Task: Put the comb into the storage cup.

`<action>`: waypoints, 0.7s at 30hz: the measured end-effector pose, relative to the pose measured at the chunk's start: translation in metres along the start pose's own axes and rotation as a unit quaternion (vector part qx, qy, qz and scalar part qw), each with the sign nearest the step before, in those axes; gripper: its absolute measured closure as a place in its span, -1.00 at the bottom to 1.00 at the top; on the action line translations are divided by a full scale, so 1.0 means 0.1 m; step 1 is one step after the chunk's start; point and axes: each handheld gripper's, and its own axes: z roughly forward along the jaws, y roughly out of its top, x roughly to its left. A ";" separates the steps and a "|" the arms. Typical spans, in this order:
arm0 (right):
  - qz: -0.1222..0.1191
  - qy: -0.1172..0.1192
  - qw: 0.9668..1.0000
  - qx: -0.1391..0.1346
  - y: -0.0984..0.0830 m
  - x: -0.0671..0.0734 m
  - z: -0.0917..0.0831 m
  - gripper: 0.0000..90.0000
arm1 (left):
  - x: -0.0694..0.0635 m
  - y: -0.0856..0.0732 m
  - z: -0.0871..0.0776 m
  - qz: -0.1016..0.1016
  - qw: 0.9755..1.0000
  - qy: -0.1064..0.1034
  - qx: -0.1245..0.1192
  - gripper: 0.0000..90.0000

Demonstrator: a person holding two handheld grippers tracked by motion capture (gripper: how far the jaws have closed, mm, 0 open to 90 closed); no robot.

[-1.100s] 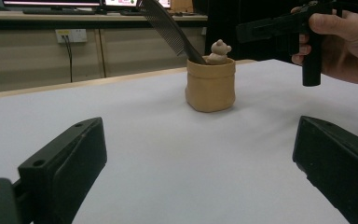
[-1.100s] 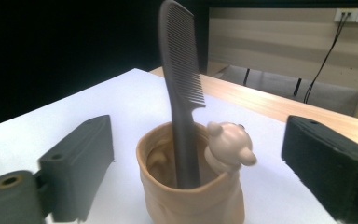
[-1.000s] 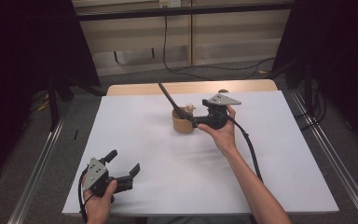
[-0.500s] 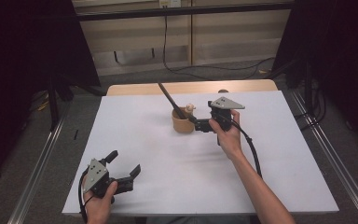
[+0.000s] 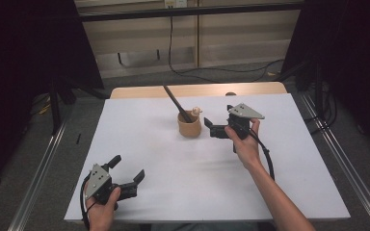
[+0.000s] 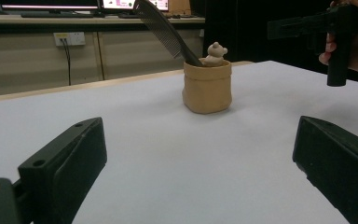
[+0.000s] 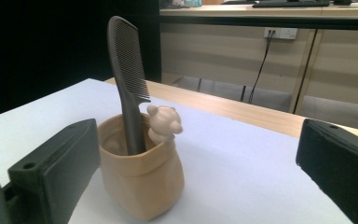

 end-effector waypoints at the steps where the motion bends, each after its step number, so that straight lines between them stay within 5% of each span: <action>1: 0.001 -0.002 1.000 0.000 0.00 -0.01 -0.02 -1.00 | 0.00 0.00 0.00 0.000 1.000 0.002 -0.001 -0.94; 21: -0.005 -0.024 1.000 -0.013 -0.12 -0.08 -0.39 -1.00 | -0.01 0.00 0.00 0.002 1.000 0.002 0.003 -0.93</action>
